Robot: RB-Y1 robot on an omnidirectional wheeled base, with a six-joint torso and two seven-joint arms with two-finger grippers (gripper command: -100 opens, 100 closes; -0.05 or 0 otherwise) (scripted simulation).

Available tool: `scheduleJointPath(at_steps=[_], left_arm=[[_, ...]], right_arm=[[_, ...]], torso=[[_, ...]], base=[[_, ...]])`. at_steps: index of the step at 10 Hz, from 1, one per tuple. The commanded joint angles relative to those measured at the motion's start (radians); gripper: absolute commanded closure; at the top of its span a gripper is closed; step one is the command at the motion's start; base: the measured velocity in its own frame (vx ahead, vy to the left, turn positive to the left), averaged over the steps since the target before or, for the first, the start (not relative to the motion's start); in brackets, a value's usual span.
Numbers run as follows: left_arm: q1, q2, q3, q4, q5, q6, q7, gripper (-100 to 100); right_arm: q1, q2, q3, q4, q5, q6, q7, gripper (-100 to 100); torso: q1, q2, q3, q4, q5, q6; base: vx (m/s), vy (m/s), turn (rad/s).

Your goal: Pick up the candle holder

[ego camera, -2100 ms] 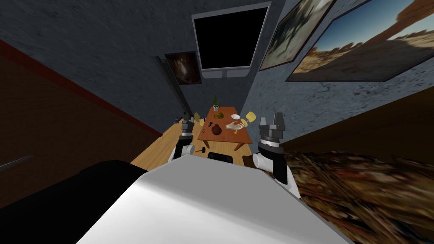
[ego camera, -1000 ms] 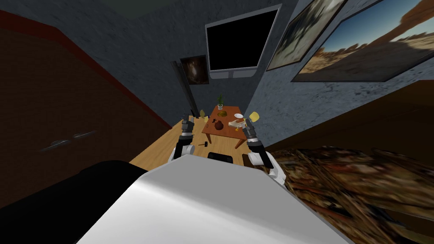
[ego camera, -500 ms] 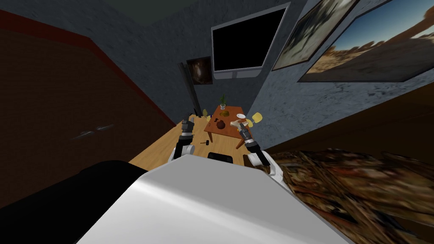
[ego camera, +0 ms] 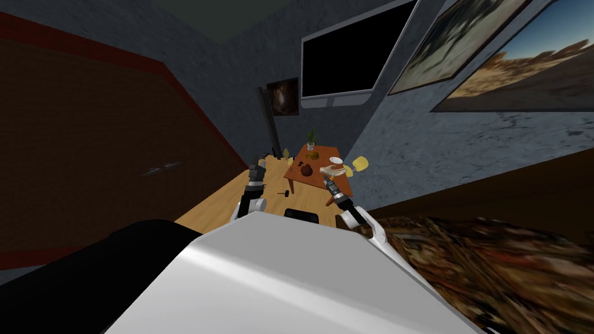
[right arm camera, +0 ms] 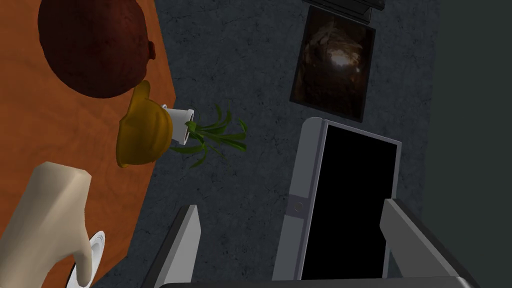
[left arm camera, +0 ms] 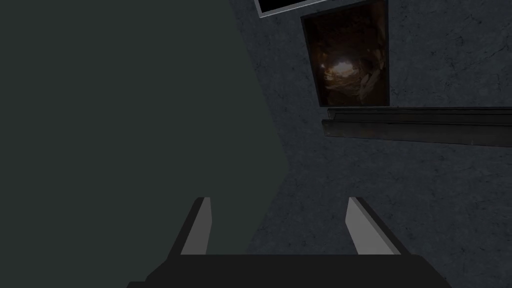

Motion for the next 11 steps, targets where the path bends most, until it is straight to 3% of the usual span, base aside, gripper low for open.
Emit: scheduleJointPath(at_steps=[1, 4, 5, 6, 7, 8, 11], left_arm=[[0.000, 0.000, 0.000, 0.000, 0.000, 0.000, 0.000, 0], [0.000, 0.000, 0.000, 0.000, 0.000, 0.000, 0.000, 0], [0.000, 0.000, 0.000, 0.000, 0.000, 0.000, 0.000, 0], [0.000, 0.000, 0.000, 0.000, 0.000, 0.000, 0.000, 0], [0.000, 0.000, 0.000, 0.000, 0.000, 0.000, 0.000, 0], [0.000, 0.000, 0.000, 0.000, 0.000, 0.000, 0.000, 0], [0.000, 0.000, 0.000, 0.000, 0.000, 0.000, 0.000, 0]], right_arm=[[0.008, -0.030, 0.016, 0.032, -0.001, 0.003, -0.003, -100], [-0.020, -0.105, 0.080, 0.114, 0.001, 0.015, -0.018, -100], [-0.020, -0.105, 0.080, 0.138, 0.001, 0.015, -0.018, -100], [-0.032, -0.142, 0.112, 0.171, 0.003, 0.020, -0.025, -100], [-0.032, -0.142, 0.112, 0.192, 0.003, 0.020, -0.025, -100], [-0.044, -0.179, 0.143, 0.222, 0.006, 0.025, -0.032, -100], [-0.056, -0.214, 0.175, 0.303, 0.010, 0.030, -0.039, -100]], torso=[[0.000, 0.000, 0.000, 0.000, 0.000, 0.000], [0.000, -0.002, -0.001, 0.000, 0.000, 0.001], [0.000, -0.002, -0.001, 0.000, 0.000, 0.000], [0.000, -0.002, -0.001, 0.000, 0.000, 0.001], [0.000, -0.003, -0.001, 0.000, 0.000, 0.000], [0.000, -0.003, -0.001, 0.000, 0.000, 0.001], [0.000, -0.003, -0.002, -0.001, 0.000, 0.000]], base=[[-0.009, 0.003, 0.110], [0.003, 0.010, 0.135], [0.010, 0.010, 0.114], [0.016, 0.019, 0.156], [0.016, 0.012, 0.115], [0.027, 0.010, 0.217], [0.027, 0.009, 0.130]])
